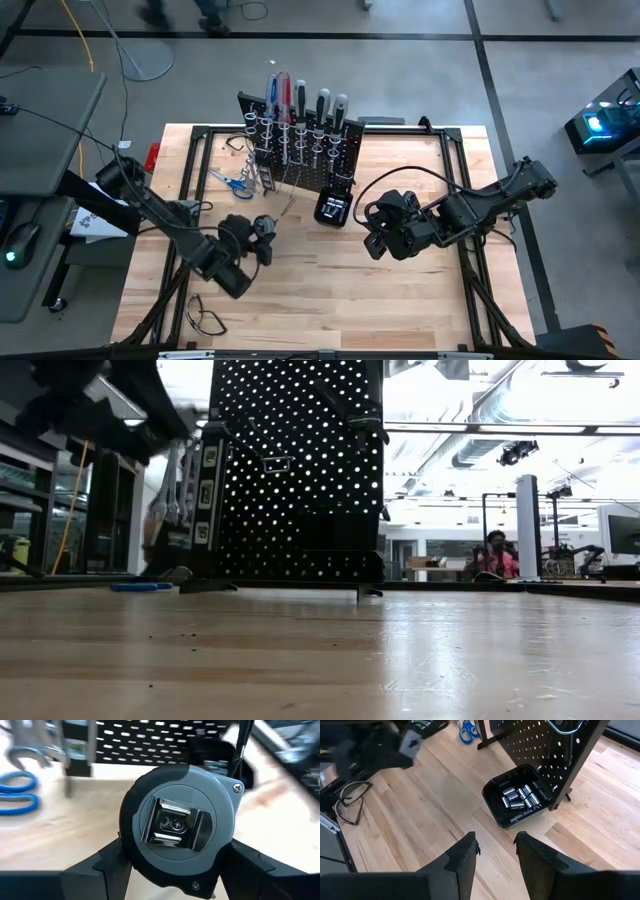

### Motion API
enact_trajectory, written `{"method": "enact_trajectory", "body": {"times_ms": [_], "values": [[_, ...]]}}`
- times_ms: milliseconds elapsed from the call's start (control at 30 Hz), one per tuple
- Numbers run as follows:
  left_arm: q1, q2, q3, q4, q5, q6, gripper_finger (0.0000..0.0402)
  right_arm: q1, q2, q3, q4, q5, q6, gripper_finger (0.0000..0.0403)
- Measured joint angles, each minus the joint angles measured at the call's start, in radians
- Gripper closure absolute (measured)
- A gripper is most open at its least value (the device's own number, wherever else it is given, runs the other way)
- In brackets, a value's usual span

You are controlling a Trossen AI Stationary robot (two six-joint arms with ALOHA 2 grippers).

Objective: Hang tools onto peg board
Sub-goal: Hang the gray tape measure on the pegboard

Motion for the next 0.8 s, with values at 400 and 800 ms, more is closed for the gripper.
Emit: {"method": "enact_trajectory", "body": {"times_ms": [400, 800], "values": [[-0.033, -0.003, 0.029, -0.177, -0.061, -0.186, 0.0169, 0.0, 0.0, 0.0, -0.01, 0.008, -0.004, 0.027], [-0.015, -0.003, 0.029, -0.181, -0.065, -0.184, 0.0169, 0.0, 0.0, 0.0, -0.012, 0.008, -0.004, 0.027]]}}
